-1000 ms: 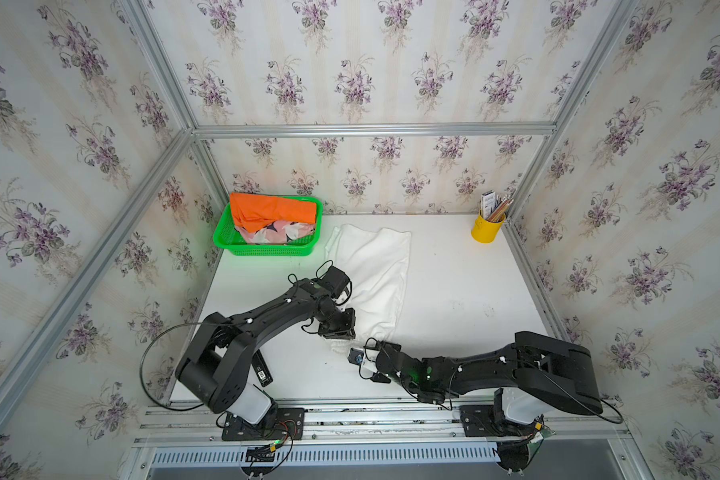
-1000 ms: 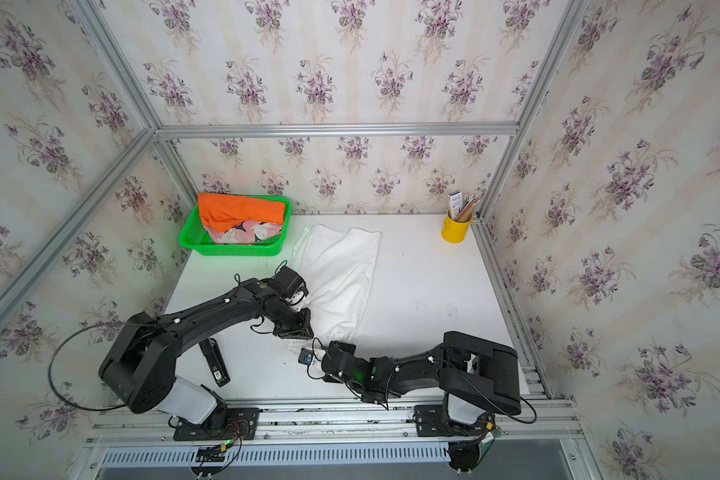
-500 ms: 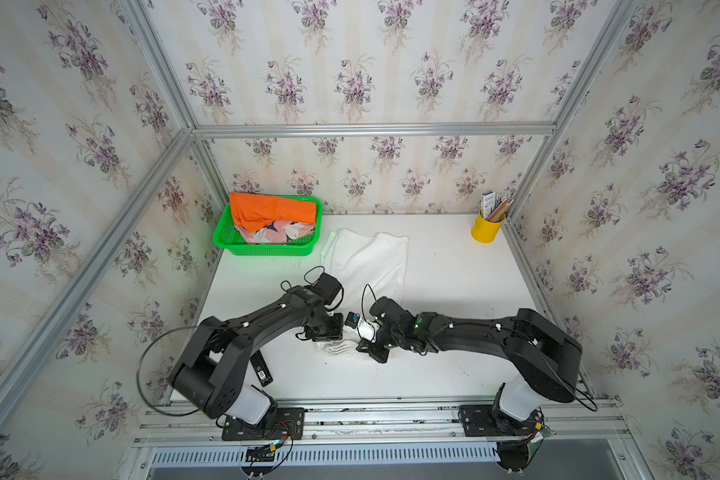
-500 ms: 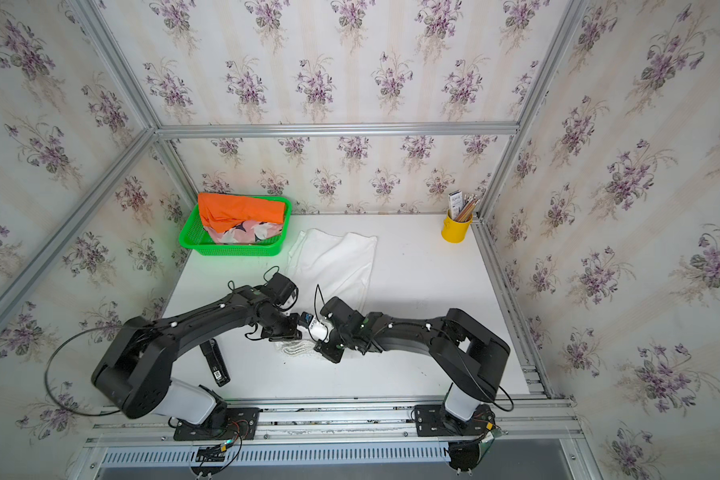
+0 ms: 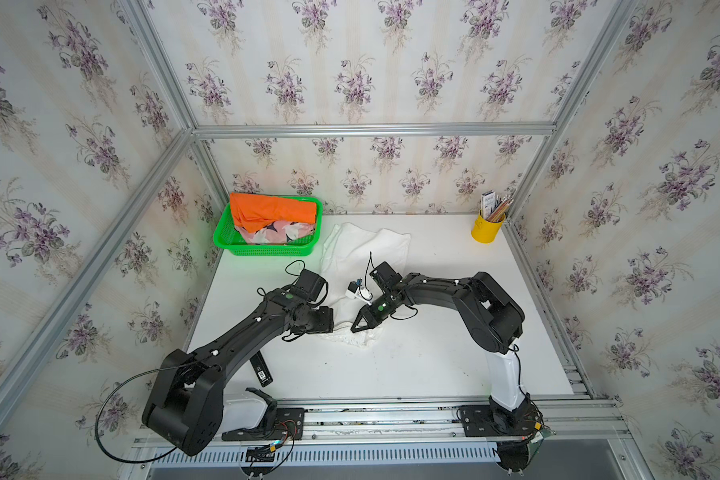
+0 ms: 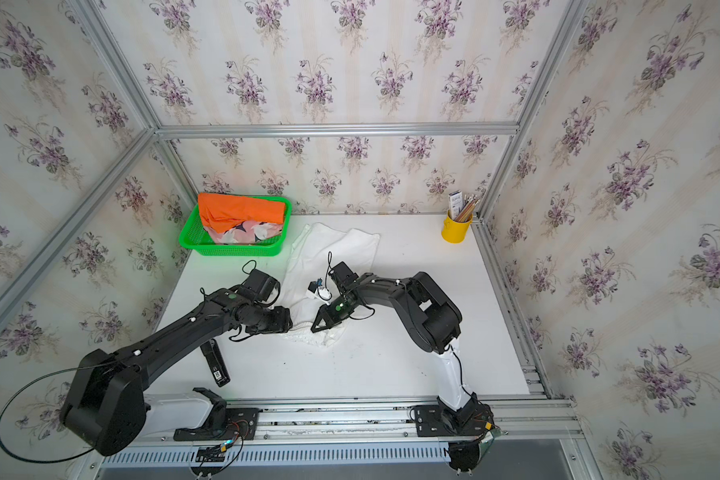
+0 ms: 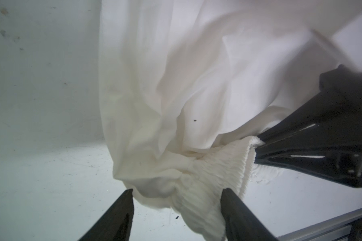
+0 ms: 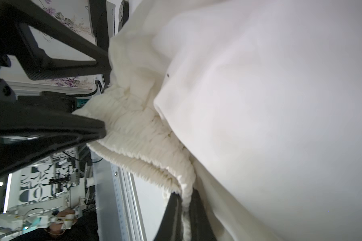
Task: Roll up the shorts
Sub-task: Roll the shorts at the center of the board.
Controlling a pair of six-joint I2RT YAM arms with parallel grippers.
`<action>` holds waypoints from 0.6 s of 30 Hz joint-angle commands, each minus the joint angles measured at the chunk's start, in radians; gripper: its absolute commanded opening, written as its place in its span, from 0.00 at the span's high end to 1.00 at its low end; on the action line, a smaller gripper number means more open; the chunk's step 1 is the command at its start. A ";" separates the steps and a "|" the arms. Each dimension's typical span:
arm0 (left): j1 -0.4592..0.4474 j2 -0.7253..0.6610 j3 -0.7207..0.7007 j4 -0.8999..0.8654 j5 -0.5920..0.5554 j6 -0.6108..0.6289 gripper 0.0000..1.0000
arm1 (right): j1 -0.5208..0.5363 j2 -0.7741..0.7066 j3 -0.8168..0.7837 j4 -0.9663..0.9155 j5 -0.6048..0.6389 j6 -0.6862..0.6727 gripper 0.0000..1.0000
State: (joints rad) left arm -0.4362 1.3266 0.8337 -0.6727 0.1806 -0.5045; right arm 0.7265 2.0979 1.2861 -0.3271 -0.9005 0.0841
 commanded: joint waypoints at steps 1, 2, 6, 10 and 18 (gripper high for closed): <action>0.002 0.023 0.019 -0.003 0.019 0.032 0.30 | -0.013 0.022 0.014 -0.112 0.016 0.067 1.00; 0.001 0.032 0.031 0.001 0.024 0.034 0.30 | -0.013 0.020 0.015 -0.116 0.019 0.070 1.00; 0.002 0.040 0.072 0.008 0.060 0.040 0.31 | -0.016 0.019 0.015 -0.136 0.046 0.074 1.00; 0.002 0.078 0.083 0.004 0.068 0.047 0.41 | -0.016 0.001 -0.008 -0.142 0.043 0.080 1.00; -0.001 0.113 0.035 0.068 0.172 0.020 0.80 | -0.017 -0.156 -0.171 -0.118 0.007 0.105 1.00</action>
State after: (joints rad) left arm -0.4389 1.4300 0.8810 -0.6312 0.3271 -0.4732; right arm 0.7113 1.9648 1.1355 -0.4236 -0.9047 0.1806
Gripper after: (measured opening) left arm 0.216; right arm 0.101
